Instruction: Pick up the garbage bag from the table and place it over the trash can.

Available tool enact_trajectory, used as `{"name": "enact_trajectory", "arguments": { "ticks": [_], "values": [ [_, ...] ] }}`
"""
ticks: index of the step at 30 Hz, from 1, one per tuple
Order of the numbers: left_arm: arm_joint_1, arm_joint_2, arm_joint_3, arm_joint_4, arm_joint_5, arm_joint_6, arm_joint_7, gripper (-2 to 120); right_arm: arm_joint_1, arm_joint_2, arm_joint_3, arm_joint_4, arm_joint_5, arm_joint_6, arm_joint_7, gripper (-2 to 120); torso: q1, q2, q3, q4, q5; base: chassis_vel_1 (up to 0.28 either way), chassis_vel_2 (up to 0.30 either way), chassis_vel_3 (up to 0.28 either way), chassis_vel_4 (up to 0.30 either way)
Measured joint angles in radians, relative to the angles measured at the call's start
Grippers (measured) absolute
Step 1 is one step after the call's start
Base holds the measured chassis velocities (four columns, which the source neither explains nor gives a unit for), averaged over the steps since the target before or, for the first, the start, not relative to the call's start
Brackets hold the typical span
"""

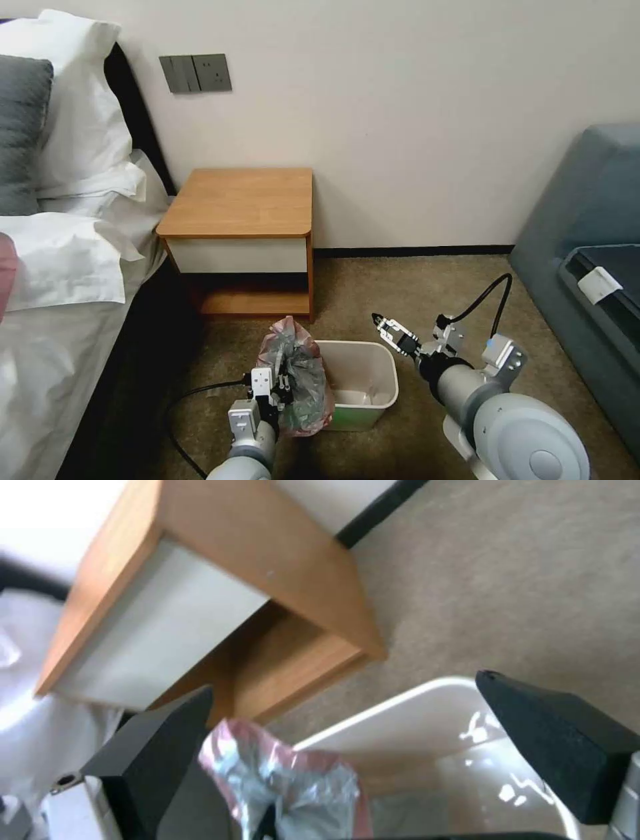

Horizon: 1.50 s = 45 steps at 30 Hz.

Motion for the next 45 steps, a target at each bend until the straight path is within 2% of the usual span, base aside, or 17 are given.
{"name": "enact_trajectory", "arguments": {
  "ticks": [3,4,6,8,12,16,26,30,34,35,37,38,41,42,45],
  "values": [
    [0.017,-0.007,-0.015,-0.006,-0.013,-0.109,0.016,9,-0.006,-0.011,-0.045,-0.002,-0.005,-0.072,-0.063,100,0.000,0.000,0.000,0.0001,0.0000,0.000,0.000,0.000,0.000],
    [0.017,-0.007,-0.015,-0.006,-0.013,-0.109,0.016,9,-0.006,-0.011,-0.045,-0.002,-0.005,-0.072,-0.063,100,0.000,0.000,0.000,0.0001,0.0000,0.000,0.000,0.000,0.000],
    [0.020,-0.011,-0.022,-0.004,-0.022,-0.187,0.028,9,-0.005,-0.013,-0.098,-0.022,-0.030,-0.106,-0.089,100,0.000,0.000,0.000,0.0000,0.0000,0.000,0.000,0.000,0.000],
    [0.027,-0.015,-0.028,-0.008,-0.033,-0.225,0.046,9,0.006,-0.009,-0.151,-0.045,-0.081,-0.109,-0.108,100,0.000,0.000,0.000,0.0000,0.0000,0.000,0.000,0.000,0.000],
    [0.044,-0.019,-0.034,-0.030,-0.037,-0.264,0.091,9,0.042,0.014,-0.206,-0.080,-0.138,-0.079,-0.155,100,0.000,0.000,0.000,0.0000,0.0000,0.000,0.000,0.000,0.000],
    [0.066,-0.020,-0.040,-0.051,-0.033,-0.293,0.133,9,0.091,0.045,-0.223,-0.117,-0.134,-0.069,-0.183,100,0.000,0.000,0.000,0.0001,0.0000,0.000,0.000,0.000,0.000],
    [0.089,-0.024,-0.055,-0.078,-0.017,-0.317,0.174,9,0.124,0.092,-0.241,-0.224,-0.158,-0.041,-0.208,100,0.000,0.000,0.000,0.0001,0.0000,0.000,0.000,0.000,0.000],
    [0.094,-0.024,-0.056,-0.084,-0.015,-0.321,0.180,9,0.127,0.102,-0.246,-0.263,-0.159,-0.014,-0.212,92,0.000,0.000,0.000,0.0000,0.0000,0.000,0.000,0.000,0.000],
    [0.101,-0.024,-0.061,-0.091,-0.012,-0.325,0.183,9,0.126,0.116,-0.253,-0.288,-0.153,0.022,-0.227,72,0.000,0.000,0.000,0.0000,0.0001,0.000,0.000,0.000,0.000],
    [0.101,-0.024,-0.061,-0.091,-0.012,-0.325,0.183,9,0.126,0.116,-0.253,-0.288,-0.153,0.022,-0.227,72,0.000,0.000,0.000,0.0000,0.0001,0.000,0.000,0.000,0.000],
    [0.102,-0.025,-0.062,-0.095,-0.012,-0.325,0.184,9,0.126,0.122,-0.256,-0.295,-0.152,0.032,-0.237,62,0.000,0.000,0.000,0.0000,0.0001,0.000,0.000,0.000,0.000],
    [0.102,-0.025,-0.062,-0.095,-0.012,-0.325,0.184,9,0.126,0.122,-0.256,-0.295,-0.152,0.032,-0.237,62,0.000,0.000,0.000,0.0000,0.0001,0.000,0.000,0.000,0.000],
    [0.102,-0.028,-0.062,-0.097,-0.013,-0.326,0.184,9,0.127,0.123,-0.256,-0.303,-0.153,0.039,-0.246,48,0.000,0.000,0.000,0.0000,0.0001,0.000,0.000,0.000,0.000],
    [0.102,-0.028,-0.062,-0.097,-0.013,-0.326,0.184,9,0.127,0.123,-0.256,-0.303,-0.153,0.039,-0.246,48,0.000,0.000,0.000,0.0000,0.0001,0.000,0.000,0.000,0.000],
    [0.103,-0.030,-0.065,-0.100,-0.013,-0.326,0.183,9,0.123,0.122,-0.256,-0.304,-0.156,0.046,-0.252,34,0.000,0.000,0.000,0.0000,0.0001,0.000,0.000,0.000,0.000]
  ]
}}
